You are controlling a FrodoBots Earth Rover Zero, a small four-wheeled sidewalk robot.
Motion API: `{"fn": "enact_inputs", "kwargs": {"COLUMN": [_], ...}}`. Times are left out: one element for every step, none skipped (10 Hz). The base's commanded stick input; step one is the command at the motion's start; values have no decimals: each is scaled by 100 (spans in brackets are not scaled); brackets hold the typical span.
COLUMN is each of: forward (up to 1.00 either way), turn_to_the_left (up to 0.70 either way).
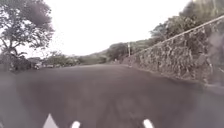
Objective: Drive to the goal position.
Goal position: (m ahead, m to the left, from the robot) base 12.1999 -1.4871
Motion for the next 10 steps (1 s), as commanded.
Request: {"fn": "enact_inputs", "kwargs": {"forward": [50, 50, 50, 50, 50, 50, 50, 50, 50, 50], "turn_to_the_left": [0, 0, 0, 0, 0, 0, 0, 0, 0, 0]}}
